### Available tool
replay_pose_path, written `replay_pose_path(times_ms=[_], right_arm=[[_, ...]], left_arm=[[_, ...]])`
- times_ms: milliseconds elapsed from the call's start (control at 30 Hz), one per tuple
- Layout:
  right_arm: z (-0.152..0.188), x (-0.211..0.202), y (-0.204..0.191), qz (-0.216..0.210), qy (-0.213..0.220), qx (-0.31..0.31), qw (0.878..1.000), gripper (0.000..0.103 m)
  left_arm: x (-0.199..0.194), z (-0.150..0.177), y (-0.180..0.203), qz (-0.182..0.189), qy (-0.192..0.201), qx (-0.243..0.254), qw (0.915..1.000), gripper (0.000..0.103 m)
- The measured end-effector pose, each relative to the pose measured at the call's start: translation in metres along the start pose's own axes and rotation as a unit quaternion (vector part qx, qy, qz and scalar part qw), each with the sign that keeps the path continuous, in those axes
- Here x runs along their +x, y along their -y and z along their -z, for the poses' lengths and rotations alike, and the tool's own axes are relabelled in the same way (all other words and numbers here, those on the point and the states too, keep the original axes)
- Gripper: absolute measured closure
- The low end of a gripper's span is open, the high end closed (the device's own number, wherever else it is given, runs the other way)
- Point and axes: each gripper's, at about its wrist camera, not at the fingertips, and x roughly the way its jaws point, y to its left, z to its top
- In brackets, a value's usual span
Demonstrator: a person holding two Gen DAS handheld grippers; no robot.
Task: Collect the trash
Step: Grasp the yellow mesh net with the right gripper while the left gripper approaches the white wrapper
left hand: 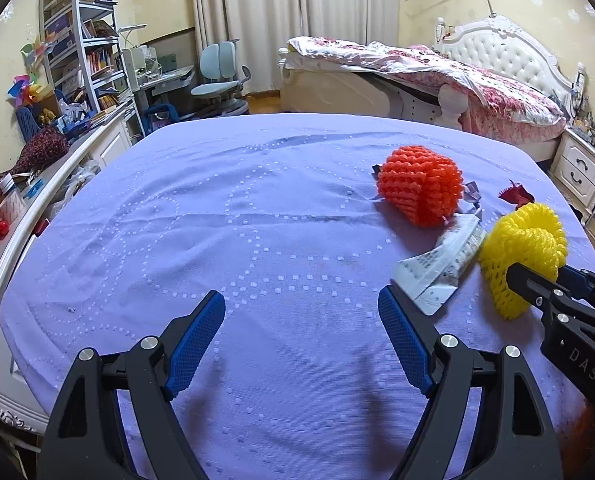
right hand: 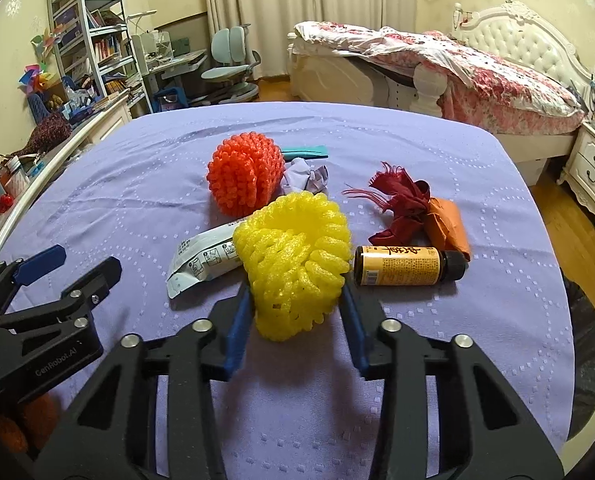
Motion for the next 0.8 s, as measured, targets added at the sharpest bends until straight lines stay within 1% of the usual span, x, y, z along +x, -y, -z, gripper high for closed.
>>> replay_pose_path(times_ms=[200,400,533,667,800], right_arm=[[0.001,-0.016,0.005,-0.005,0.013,0.003,1.000,0.069],[0.001,-0.036,0.018,0.007,0.032,0.006,0.999,0.069],[0.003,-0.047,0.036,0.019,0.040,0.023,0.999,0.069],[0.007,-0.052,0.056,0.040,0.043,0.038,0.998,0.069],[0.011,-0.053,0.078,0.055,0.041,0.060,0.996,0.069]], left_arm=[[0.000,-0.001,0.015,0.021,0.000,0.007,0.9998,0.024],[-0.001,-0.005,0.035,0.045,0.005,0.022,0.9987,0.024],[-0.001,-0.011,0.049,0.055,0.011,0.033,0.9979,0.024],[0.002,-0.017,0.061,0.058,0.015,0.045,0.9972,0.024],[0.012,-0.022,0.070,0.060,0.009,0.061,0.9963,0.024]])
